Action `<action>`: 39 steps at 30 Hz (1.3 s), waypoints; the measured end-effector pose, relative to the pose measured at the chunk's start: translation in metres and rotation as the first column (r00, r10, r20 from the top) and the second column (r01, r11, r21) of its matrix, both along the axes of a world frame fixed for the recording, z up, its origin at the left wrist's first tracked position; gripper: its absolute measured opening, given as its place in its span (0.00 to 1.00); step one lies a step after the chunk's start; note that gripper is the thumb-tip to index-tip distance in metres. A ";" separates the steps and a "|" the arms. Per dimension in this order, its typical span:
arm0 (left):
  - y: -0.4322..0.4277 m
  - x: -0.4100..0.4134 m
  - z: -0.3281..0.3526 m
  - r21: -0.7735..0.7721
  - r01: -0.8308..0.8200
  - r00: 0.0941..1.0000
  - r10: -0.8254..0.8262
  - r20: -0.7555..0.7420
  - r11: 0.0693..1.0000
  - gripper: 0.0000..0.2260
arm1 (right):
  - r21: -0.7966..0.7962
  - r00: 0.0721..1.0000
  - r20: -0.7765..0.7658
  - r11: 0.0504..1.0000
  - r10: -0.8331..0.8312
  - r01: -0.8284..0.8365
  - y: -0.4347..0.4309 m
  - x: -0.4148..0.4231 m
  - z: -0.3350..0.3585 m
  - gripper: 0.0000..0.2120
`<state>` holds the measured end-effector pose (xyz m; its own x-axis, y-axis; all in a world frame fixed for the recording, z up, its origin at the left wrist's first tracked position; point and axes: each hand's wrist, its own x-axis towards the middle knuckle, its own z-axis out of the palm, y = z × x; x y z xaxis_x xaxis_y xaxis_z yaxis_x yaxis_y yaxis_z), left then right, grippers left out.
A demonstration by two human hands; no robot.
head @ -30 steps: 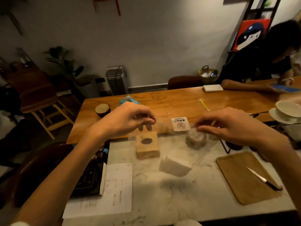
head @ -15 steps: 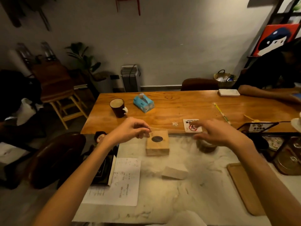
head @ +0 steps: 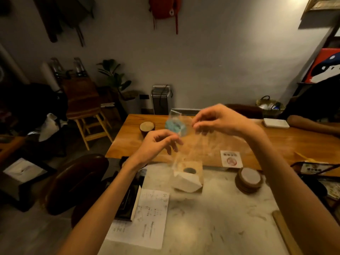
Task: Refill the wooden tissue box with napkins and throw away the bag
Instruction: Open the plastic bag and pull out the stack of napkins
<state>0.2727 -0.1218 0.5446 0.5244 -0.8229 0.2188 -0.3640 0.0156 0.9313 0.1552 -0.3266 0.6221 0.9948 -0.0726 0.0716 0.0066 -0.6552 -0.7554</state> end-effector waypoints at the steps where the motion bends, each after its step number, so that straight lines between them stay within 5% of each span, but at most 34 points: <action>1: -0.004 0.001 0.016 -0.056 -0.003 1.000 0.002 -0.014 0.998 0.08 | -0.023 0.996 0.087 0.999 -0.024 0.026 -0.003 0.006 0.015 0.09; 4: -0.016 0.007 0.065 -0.152 0.039 0.999 -0.038 0.005 0.988 0.12 | -0.279 0.909 0.407 0.936 -0.087 0.215 -0.003 0.029 0.047 0.15; 8: -0.026 0.018 0.107 -0.247 0.043 0.998 -0.051 -0.023 0.968 0.13 | -0.482 0.635 0.772 0.685 0.037 0.547 0.018 0.045 0.063 0.14; 19: -0.020 0.029 0.133 -0.173 0.049 0.983 -0.016 0.183 0.984 0.09 | -0.605 0.612 0.754 0.618 0.239 0.503 0.023 0.054 0.074 0.13; 23: -0.019 0.029 0.138 -0.148 0.066 0.980 -0.036 0.193 0.987 0.11 | -0.471 0.646 0.757 0.766 0.098 0.437 0.022 0.050 0.083 0.11; 25: -0.021 0.030 0.136 -0.148 -0.006 0.983 0.032 0.178 0.989 0.12 | -0.385 0.601 0.797 0.726 -0.050 0.570 0.023 0.048 0.087 0.10; 27: -0.028 0.028 0.130 -0.166 -0.177 0.964 0.205 0.170 0.970 0.12 | -0.305 0.609 0.706 0.621 -0.361 0.722 0.015 0.050 0.091 0.18; 29: -0.034 0.016 0.125 -0.205 -0.331 0.886 0.378 0.269 0.921 0.13 | -0.272 0.744 0.305 0.695 -0.594 0.666 0.013 0.052 0.099 0.35; 32: -0.046 -0.022 0.123 -0.166 -0.330 0.661 0.353 0.662 0.929 0.12 | 0.044 0.911 -0.163 0.919 -0.380 0.391 0.014 0.058 0.111 0.49; 34: -0.060 -0.043 0.122 -0.088 -0.342 0.611 0.292 0.736 0.936 0.09 | 0.037 0.939 -0.218 0.959 -0.265 0.280 0.014 0.062 0.118 0.44; 39: -0.064 -0.056 0.130 0.019 -0.379 0.645 0.250 0.722 0.925 0.22 | -0.254 0.962 -0.258 0.967 -0.091 0.024 -0.002 0.068 0.131 0.10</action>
